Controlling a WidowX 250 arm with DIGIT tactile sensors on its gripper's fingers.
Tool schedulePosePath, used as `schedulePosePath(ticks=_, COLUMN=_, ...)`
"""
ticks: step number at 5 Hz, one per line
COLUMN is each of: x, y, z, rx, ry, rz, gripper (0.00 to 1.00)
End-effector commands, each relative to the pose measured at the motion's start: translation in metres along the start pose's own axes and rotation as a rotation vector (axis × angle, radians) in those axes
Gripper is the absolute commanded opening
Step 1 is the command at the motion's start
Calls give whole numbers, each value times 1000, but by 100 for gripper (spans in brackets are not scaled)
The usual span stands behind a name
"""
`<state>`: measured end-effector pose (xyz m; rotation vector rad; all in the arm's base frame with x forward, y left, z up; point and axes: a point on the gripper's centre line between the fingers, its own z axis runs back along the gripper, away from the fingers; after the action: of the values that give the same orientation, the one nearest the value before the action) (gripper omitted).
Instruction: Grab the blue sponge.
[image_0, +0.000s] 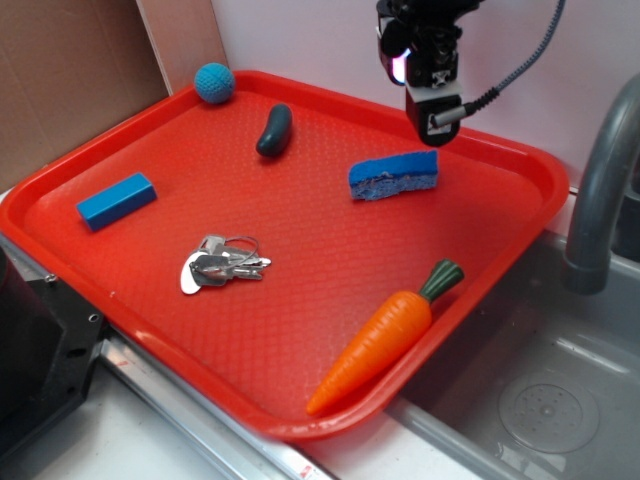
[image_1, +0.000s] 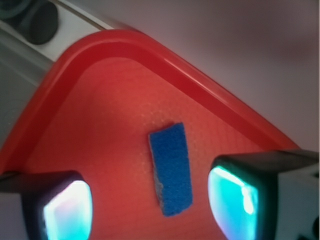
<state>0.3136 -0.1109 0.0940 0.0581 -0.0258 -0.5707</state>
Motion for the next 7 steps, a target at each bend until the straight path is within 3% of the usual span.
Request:
schedulePosePath(ticks=1, x=5, y=25, z=-39, rx=21, ry=92, rz=95, gripper=100)
schedulePosePath(ticks=2, x=-7, y=12, z=-67, rx=-15, ry=196, rz=84, gripper=100)
schedulePosePath(ticks=3, x=-14, y=0, z=-68, rx=-32, ry=212, rz=90, gripper=100)
schedulePosePath(ticks=4, x=-15, y=-4, z=-63, rx=-27, ry=185, rz=108, gripper=0)
schedulePosePath(ticks=5, x=-12, y=-2, z=-54, rx=0, ry=177, rz=95, gripper=0)
schedulePosePath(ticks=6, x=-8, y=-3, z=-4, rx=21, ry=127, rz=171, gripper=0)
schedulePosePath(ticks=7, x=-16, y=-28, z=48, rx=57, ry=115, rz=392, gripper=0)
